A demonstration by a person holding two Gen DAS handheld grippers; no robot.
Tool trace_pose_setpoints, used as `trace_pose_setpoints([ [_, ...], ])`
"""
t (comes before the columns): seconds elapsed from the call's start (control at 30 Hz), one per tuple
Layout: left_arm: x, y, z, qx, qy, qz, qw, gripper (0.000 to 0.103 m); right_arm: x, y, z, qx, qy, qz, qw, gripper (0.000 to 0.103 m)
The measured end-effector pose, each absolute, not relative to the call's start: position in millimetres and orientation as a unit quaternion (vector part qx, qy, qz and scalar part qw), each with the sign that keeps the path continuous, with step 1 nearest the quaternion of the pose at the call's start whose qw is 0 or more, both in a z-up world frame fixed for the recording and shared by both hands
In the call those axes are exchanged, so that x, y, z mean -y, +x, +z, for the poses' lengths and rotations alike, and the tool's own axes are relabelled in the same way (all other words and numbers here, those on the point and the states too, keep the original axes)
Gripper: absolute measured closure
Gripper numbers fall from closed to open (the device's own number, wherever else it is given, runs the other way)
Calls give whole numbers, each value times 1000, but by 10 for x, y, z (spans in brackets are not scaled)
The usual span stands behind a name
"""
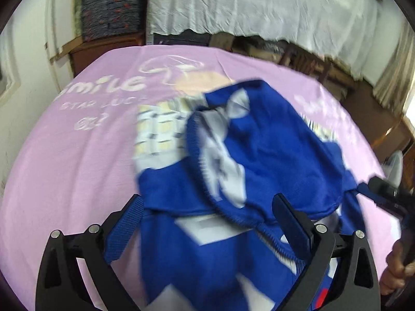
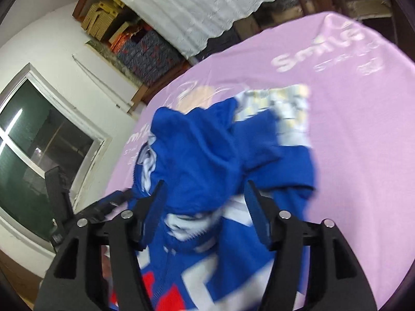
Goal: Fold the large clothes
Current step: 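Release the hood and smooth it flat with both tools, then grasp the blue ribbed hem with both tools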
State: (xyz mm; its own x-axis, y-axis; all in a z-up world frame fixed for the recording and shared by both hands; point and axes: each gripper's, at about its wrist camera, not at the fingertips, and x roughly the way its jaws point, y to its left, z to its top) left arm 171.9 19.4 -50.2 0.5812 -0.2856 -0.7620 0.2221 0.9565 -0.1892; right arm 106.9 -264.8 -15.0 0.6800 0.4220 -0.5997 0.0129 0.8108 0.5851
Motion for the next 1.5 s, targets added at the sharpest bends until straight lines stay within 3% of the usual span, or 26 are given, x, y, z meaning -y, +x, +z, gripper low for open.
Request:
trace_pose_setpoints([
  [0.2, -639, 1824, -633, -468, -90, -137, 868, 5, 2959, 1073, -364, -400, 327, 92, 852, 42],
  [0.4, -770, 1800, -735, -484, -95, -159, 855, 14, 3002, 1106, -558, -425, 338, 102, 833, 42],
  [0.57, -759, 1739, -761, -488, -112, -192, 844, 27, 2956, 1013, -623, -431, 369, 138, 812, 42],
  [0.63, -756, 1625, -770, -493, -113, -208, 837, 39, 2938, 874, -656, -435, 378, 154, 802, 42],
  [0.9, -841, 753, -793, -524, -142, -297, 786, 40, 2680, -9, -605, -466, 339, 197, 793, 42],
  [1.07, -738, 173, -794, -523, -106, -324, 781, 40, 2449, -513, -582, -475, 311, 219, 793, 42],
  [1.27, -659, -19, -805, -512, -86, -329, 789, 42, 2312, -740, -574, -471, 295, 224, 801, 42],
  [1.37, -701, 13, -841, -509, -92, -336, 787, 51, 2299, -699, -592, -461, 298, 227, 804, 43],
  [1.5, -795, 58, -876, -520, -102, -320, 786, 86, 2300, -747, -599, -462, 290, 212, 811, 71],
])
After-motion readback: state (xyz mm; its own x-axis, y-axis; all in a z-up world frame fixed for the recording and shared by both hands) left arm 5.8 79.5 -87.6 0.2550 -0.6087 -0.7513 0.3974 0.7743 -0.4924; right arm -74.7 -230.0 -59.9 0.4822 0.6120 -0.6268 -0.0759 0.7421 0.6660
